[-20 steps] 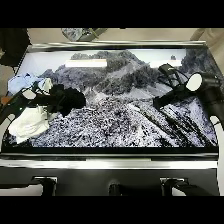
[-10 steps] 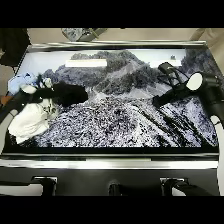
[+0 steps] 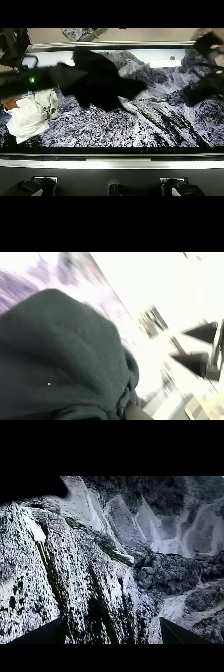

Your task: Fold the shirts.

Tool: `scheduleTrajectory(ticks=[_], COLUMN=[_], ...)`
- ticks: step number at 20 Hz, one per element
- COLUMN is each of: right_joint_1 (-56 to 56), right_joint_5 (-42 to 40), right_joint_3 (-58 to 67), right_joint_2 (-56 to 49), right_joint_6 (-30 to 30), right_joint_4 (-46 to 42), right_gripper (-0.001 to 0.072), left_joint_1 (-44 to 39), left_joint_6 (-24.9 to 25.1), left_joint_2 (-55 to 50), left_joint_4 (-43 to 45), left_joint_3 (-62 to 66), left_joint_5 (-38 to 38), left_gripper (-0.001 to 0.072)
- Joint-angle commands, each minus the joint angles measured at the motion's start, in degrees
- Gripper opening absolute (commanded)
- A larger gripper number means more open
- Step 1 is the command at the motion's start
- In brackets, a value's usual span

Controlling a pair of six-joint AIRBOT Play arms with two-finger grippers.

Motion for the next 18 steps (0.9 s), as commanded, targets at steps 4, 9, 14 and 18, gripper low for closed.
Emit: scheduleTrajectory(ticks=[4, 9, 14, 18], right_joint_1=[0.0, 0.0, -0.2, -8.2], right_joint_5=[17.6, 11.0, 0.7, 2.0], right_joint_3=[-0.4, -10.6, -14.3, -14.3], right_joint_2=[8.5, 1.1, -11.3, -21.0], right_joint_6=[2.0, 2.3, -3.8, -3.9], right_joint_4=[-2.8, -0.3, 3.7, 10.2], right_gripper=[0.0668, 0.0663, 0.0702, 0.07], left_joint_1=[-16.1, -12.5, 0.7, 10.4], left_joint_6=[-9.6, -10.1, -3.7, -5.1], left_joint_2=[-0.7, -15.6, -18.6, -14.9], left_joint_4=[8.7, 6.7, 12.3, 25.7], left_joint_3=[-20.2, -27.7, -15.7, -14.7], left_joint_5=[3.5, 6.0, -10.3, -20.8], left_gripper=[0.0035, 0.0041, 0.0601, 0.0697])
